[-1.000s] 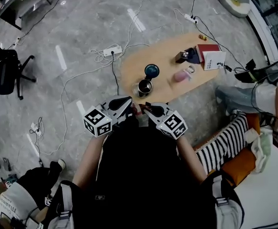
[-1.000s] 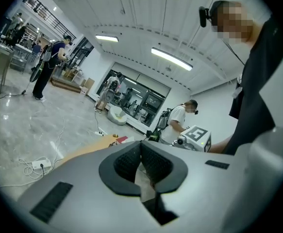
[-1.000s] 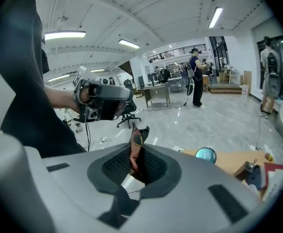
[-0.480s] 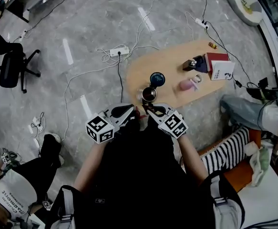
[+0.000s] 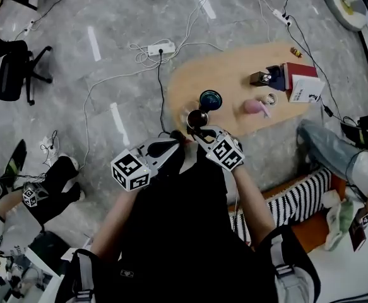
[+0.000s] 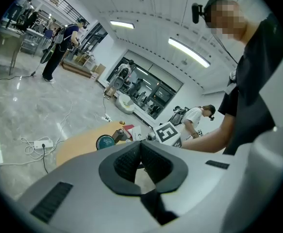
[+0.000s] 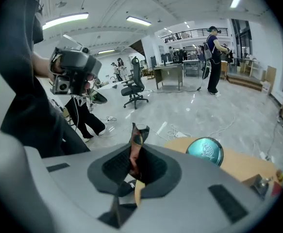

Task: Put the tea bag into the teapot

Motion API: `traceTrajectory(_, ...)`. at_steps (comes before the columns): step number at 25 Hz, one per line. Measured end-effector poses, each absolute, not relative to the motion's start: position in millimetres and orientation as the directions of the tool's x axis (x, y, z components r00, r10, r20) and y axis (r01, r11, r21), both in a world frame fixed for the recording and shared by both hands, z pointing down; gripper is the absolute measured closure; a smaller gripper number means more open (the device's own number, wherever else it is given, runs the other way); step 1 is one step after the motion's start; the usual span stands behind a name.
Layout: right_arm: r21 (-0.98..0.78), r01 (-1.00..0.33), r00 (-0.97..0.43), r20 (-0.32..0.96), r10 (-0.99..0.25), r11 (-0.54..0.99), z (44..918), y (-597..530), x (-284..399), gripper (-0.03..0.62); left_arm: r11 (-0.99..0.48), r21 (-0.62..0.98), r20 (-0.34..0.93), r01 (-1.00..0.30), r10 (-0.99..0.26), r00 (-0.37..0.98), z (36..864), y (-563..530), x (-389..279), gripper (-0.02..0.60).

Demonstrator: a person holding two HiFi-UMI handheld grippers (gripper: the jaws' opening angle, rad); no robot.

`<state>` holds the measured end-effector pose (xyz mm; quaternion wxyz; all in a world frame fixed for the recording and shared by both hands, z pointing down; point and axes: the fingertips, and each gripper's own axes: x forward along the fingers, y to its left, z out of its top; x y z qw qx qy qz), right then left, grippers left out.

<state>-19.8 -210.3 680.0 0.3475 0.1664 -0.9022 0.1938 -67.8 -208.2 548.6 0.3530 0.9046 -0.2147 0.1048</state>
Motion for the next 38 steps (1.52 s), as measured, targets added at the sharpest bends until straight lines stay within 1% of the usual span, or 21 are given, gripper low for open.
traceTrajectory(5,-0.245,-0.441,-0.675,0.724,-0.139,0.864,716,-226,-12,0.554,-0.664,0.598,0.360,-0.448,-0.277,0.891,563,-215,-57,0.573)
traceTrajectory(14,-0.279,-0.509,-0.630,0.766,-0.131,0.814,774,-239,-5,0.554,-0.676,0.604,0.374,-0.422,-0.227,0.899,577,-229,-43,0.573)
traceTrajectory(20,-0.184,-0.542,-0.538,0.826,-0.170,0.820,804,-245,-7,0.554,-0.671,0.611,0.375,-0.420,-0.222,0.900,579,-228,-43,0.574)
traceTrajectory(27,-0.078,-0.486,-0.401,0.905,-0.143,0.870,835,-237,-8,0.554,-0.667,0.613,0.377,-0.424,-0.224,0.899,579,-226,-50,0.574)
traceTrajectory(32,-0.042,-0.478,-0.340,0.930,-0.141,0.877,840,-235,-8,0.549,-0.664,0.614,0.378,-0.426,-0.227,0.898,580,-225,-52,0.573)
traceTrajectory(34,-0.053,-0.494,-0.339,0.931,-0.136,0.868,839,-234,-9,0.540,-0.667,0.614,0.375,-0.423,-0.225,0.899,579,-224,-51,0.573)
traceTrajectory(37,-0.105,-0.526,-0.377,0.918,-0.121,0.844,835,-235,-13,0.523,-0.670,0.613,0.372,-0.418,-0.223,0.901,577,-225,-50,0.573)
traceTrajectory(38,-0.121,-0.533,-0.392,0.913,-0.117,0.837,833,-236,-14,0.506,-0.670,0.615,0.370,-0.417,-0.223,0.902,577,-227,-49,0.574)
